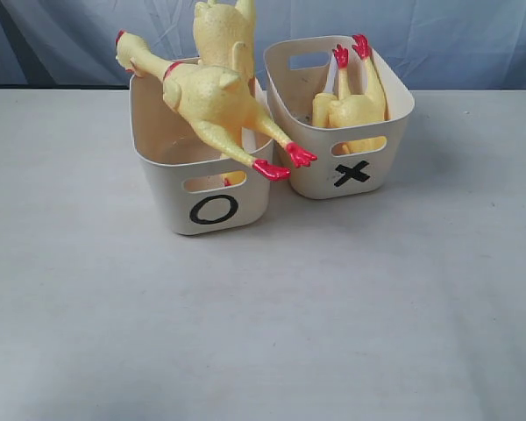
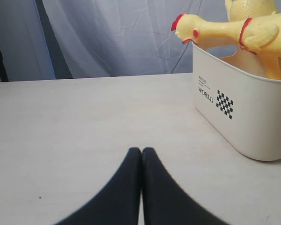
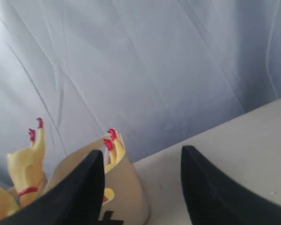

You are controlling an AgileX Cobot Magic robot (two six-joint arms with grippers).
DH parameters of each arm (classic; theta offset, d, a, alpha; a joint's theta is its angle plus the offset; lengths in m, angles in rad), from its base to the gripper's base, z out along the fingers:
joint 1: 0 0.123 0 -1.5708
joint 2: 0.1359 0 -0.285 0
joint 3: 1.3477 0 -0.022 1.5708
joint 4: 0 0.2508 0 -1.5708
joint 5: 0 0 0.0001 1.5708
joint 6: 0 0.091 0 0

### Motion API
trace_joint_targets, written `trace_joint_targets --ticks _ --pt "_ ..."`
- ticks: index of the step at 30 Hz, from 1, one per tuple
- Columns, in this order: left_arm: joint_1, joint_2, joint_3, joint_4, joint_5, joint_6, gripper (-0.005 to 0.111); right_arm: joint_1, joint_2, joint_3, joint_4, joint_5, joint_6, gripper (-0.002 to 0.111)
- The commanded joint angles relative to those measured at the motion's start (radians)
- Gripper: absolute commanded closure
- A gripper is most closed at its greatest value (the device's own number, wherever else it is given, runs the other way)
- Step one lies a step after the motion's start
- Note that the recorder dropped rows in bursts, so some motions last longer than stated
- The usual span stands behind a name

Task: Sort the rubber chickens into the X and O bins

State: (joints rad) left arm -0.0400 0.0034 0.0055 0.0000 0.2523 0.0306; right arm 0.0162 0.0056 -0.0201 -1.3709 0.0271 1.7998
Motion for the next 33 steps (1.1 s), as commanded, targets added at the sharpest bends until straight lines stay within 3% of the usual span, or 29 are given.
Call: trace_joint_targets --ticks 1,8,12,22,27,33 --pt "-0.003 -0.003 -0.006 0.0 -0.013 -0.003 0.107 -0.004 -0.006 0.02 0.28 0.046 -0.461 0.06" --pt "-0.003 -0.003 -0.006 0.0 -0.013 -0.003 0.107 -0.004 -0.006 0.02 0.85 0.128 -1.18 0.06" --pt "-0.003 -0.003 -0.006 0.0 -0.013 -0.003 0.107 -0.004 -0.006 0.02 1.078 0.236 -1.427 0.06" --pt "-0.003 -0.003 -0.006 0.0 -0.013 -0.003 0.107 -0.004 -0.006 0.02 1.156 0.278 -1.468 0.06" --pt "-0.003 -0.003 -0.006 0.0 -0.013 -0.003 0.107 -0.004 -0.006 0.02 1.156 0.278 -1.625 0.06" --pt "-0.003 -0.003 -0.006 0.0 -0.013 -0.003 0.107 -0.004 -0.006 0.02 1.164 0.278 -1.644 0.06"
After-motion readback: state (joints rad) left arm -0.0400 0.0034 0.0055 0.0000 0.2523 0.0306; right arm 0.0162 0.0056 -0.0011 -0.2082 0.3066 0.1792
